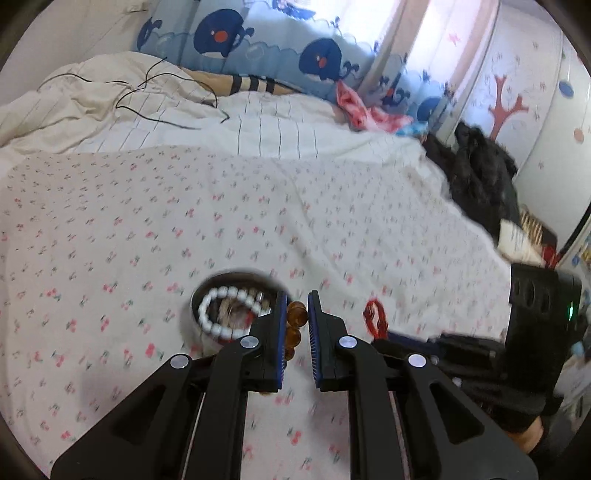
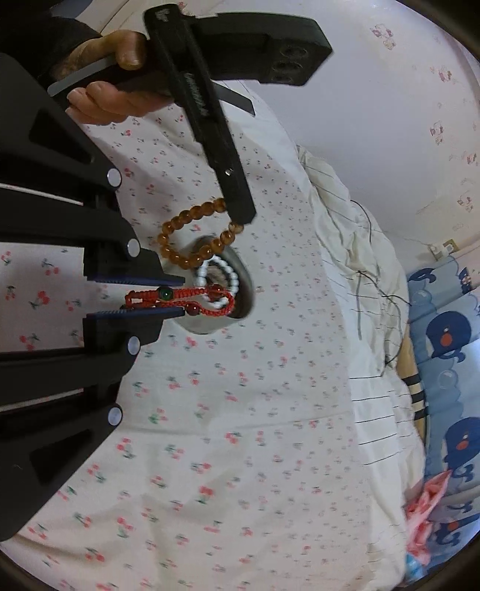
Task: Organize jewelry
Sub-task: 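Lower both bracelets into the tin and open both tools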
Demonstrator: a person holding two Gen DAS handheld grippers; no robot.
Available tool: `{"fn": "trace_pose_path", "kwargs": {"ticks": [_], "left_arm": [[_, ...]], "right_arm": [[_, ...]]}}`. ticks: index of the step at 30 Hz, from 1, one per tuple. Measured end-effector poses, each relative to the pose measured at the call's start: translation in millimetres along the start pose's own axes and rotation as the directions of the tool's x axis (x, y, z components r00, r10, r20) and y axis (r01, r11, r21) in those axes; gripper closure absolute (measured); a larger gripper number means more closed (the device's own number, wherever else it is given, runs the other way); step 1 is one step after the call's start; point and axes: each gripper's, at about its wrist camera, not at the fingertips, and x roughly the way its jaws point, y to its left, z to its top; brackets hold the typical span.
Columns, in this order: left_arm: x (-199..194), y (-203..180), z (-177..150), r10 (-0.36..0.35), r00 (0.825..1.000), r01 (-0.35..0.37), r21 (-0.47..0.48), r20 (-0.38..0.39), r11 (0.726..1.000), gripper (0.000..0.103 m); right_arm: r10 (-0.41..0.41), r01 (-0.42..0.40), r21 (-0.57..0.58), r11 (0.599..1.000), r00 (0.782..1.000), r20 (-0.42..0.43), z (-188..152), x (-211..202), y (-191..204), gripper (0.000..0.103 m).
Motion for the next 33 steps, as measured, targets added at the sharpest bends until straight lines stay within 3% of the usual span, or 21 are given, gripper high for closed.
{"fn": "trace_pose_path", "kwargs": {"ticks": [4, 19, 23, 26, 30, 33], "left_arm": [[7.9, 10.9, 15.3, -0.043, 0.999, 0.044, -0.057, 0.021, 0.997, 0.093], [21.4, 11.8, 12.2, -0.069, 0.998, 0.069, -0.086, 0.003, 0.994, 0.093], [37.9, 23.1, 7.3, -0.007, 0.998, -0.001, -0.121, -0.065, 0.993, 0.093], [55.3, 40.3, 0.2, 0.073, 0.983, -0.102, -0.173, -0.167, 0.98, 0.093], [51.1, 51.3, -0.3, 0.121, 0.977, -0.155, -0.198, -0.173, 0.968, 0.091], [44.4, 49.7, 1.8, 0.197, 0.967, -0.223, -0.162, -0.161, 0.961, 0.08]], "right_arm": [[-0.016, 0.016, -0.022, 1.0, 1.0, 0.013, 8.9, 0.3, 1.2, 0.091], [-0.015, 0.014, -0.046, 0.999, 1.0, -0.017, 14.7, 19.0, 1.9, 0.091], [-0.013, 0.012, -0.051, 0.999, 1.0, -0.022, 15.9, 22.7, 2.6, 0.091], [-0.013, 0.011, -0.056, 0.998, 1.0, -0.027, 14.3, 24.1, 4.6, 0.091], [-0.014, 0.012, -0.066, 0.998, 0.999, -0.029, 13.2, 25.3, 6.7, 0.091], [-0.018, 0.016, -0.074, 0.997, 0.999, -0.033, 12.8, 27.6, 8.0, 0.091]]}}
